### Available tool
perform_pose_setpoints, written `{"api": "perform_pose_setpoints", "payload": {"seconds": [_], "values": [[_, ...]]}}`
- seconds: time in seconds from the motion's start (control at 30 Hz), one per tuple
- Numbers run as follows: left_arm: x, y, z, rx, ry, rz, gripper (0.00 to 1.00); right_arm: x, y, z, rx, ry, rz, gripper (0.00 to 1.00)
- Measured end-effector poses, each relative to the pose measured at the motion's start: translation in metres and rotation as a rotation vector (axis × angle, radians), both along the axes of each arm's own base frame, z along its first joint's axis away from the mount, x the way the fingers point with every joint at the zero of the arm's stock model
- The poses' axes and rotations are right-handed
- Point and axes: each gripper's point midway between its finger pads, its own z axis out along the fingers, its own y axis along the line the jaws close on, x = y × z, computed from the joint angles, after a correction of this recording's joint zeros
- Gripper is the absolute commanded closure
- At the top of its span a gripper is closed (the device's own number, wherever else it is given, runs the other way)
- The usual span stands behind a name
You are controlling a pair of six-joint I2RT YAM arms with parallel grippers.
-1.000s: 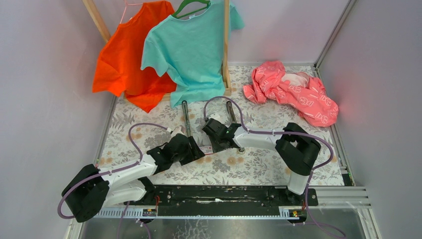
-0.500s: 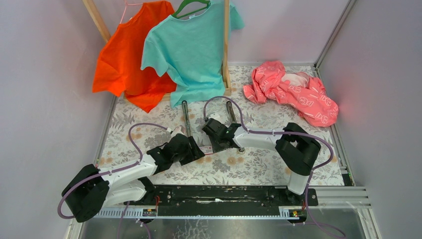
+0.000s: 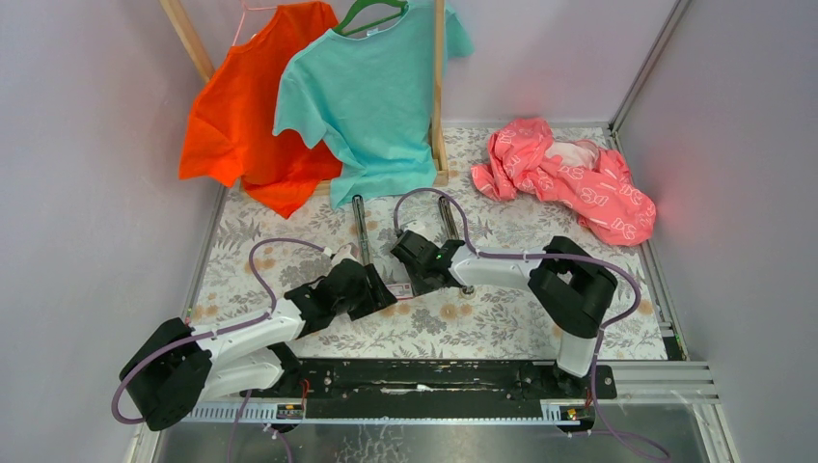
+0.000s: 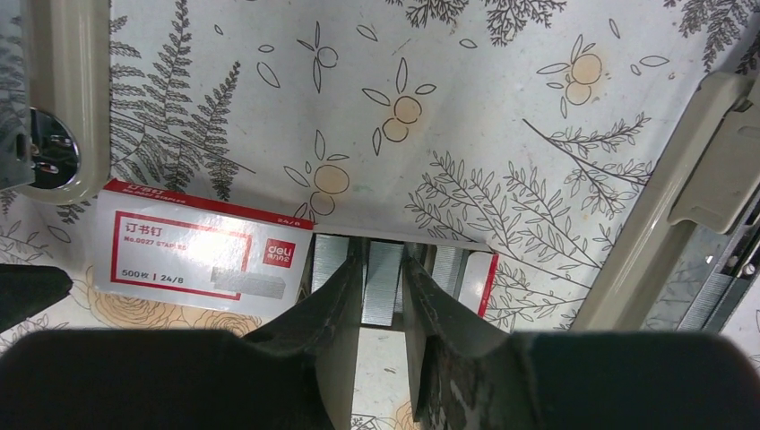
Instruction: Load the staples into the stapler
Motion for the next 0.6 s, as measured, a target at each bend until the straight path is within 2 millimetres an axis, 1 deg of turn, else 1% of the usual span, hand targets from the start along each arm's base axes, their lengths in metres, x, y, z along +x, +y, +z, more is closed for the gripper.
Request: {"api": "perform_pose_setpoints", "payload": {"seconds": [0.23,0.33,0.6], "values": [[-0.0001,0.0000,0.0000,0.000,0.000,0.000,0.34,0.0005,0.0010,-0.0023,-0.002,0.001,0.000,0.70],[-0.0001,0.0000,-0.0001,0.000,0.000,0.000,0.34,0.0006,0.0011,-0.0023,-0.001,0.001,0.000,0.73],[-0.0003,0.0005,-0.0004,0.002,0.001,0.000,0.34,0.0009,0.0015,-0.0018,0.001,-0.001,0.000,0.76]]}}
